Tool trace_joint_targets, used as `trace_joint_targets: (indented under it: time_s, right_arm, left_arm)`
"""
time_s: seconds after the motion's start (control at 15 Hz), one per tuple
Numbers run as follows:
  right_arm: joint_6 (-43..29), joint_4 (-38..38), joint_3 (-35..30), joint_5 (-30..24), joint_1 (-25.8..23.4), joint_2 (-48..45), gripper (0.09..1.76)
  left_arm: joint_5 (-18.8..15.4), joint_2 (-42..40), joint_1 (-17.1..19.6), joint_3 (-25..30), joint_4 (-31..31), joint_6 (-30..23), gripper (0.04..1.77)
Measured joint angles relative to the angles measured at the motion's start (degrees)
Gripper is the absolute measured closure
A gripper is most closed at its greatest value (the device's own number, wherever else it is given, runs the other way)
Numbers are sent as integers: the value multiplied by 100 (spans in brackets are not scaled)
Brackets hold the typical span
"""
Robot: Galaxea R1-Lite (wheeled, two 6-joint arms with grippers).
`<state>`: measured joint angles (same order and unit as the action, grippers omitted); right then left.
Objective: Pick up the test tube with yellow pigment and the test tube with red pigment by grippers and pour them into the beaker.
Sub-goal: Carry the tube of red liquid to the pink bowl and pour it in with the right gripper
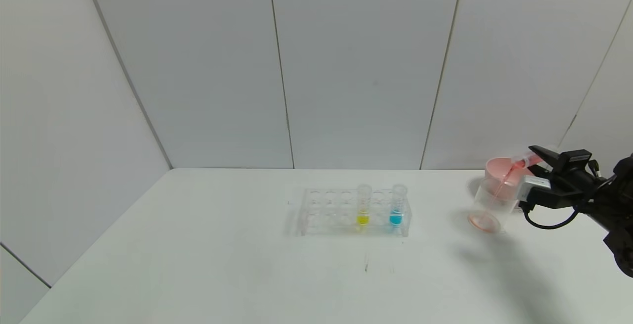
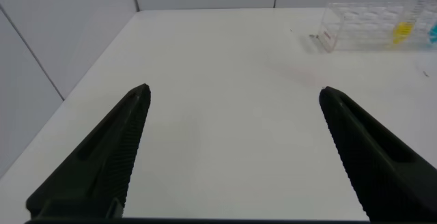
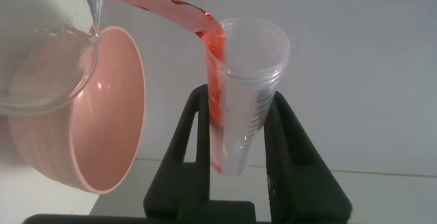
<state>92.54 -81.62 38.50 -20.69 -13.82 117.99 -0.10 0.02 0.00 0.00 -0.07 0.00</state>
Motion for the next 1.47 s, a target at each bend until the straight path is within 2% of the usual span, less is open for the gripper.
trace_joint_targets:
  time_s: [1.07,1.47]
  right_arm:
    - [769,7,52,118,-39,-27,132]
    - [758,7,39,249,0,-40,132]
  left_arm:
    - [0,0,0,0,0,0,5]
    - [0,0,0,0,0,0,5]
